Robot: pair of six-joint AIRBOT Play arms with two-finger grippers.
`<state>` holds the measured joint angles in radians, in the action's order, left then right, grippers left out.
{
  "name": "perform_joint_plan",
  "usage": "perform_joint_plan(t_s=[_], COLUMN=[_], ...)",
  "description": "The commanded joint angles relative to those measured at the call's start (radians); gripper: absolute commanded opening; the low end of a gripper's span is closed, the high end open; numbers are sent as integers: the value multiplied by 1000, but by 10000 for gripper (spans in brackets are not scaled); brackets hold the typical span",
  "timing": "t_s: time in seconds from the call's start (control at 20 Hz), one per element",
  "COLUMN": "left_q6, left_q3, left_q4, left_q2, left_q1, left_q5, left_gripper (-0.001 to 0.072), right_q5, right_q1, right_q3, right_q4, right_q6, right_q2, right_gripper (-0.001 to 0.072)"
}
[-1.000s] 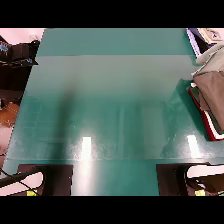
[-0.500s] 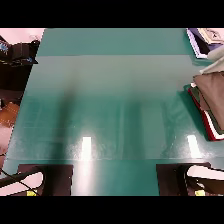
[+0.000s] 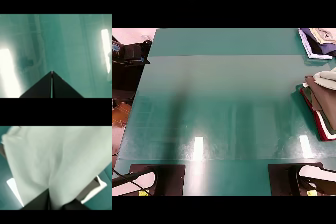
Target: Fold the shirts.
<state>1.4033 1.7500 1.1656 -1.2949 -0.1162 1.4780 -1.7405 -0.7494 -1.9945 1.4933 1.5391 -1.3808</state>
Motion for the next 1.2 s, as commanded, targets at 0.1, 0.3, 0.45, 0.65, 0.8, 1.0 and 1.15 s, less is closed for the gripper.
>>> perform_joint_plan(t_s=[0.1,0.3,0.45,0.65,0.8,1.0,1.15], left_q6=[-16,-16,-16,-15,-15,-15,-15], left_q3=[0,0,1,1,1,1,1], left_q4=[0,0,0,0,0,0,0], left_q2=[0,0,0,1,0,0,0], left_q1=[0,0,0,0,0,0,0], left_q5=[6,4,-38,-40,-61,-84,-84], left_gripper=[23,24,24,24,24,24,24], right_q5=[-93,-93,-92,-93,-92,-42,-12], right_q1=[0,4,34,176,336,519,595], right_q3=[0,0,0,0,0,0,0], right_q4=[107,73,-89,-236,-243,-233,-234], right_q6=[27,59,85,85,83,71,70], right_q2=[1,1,1,1,3,3,3], right_gripper=[578,577,575,569,7,17,17])
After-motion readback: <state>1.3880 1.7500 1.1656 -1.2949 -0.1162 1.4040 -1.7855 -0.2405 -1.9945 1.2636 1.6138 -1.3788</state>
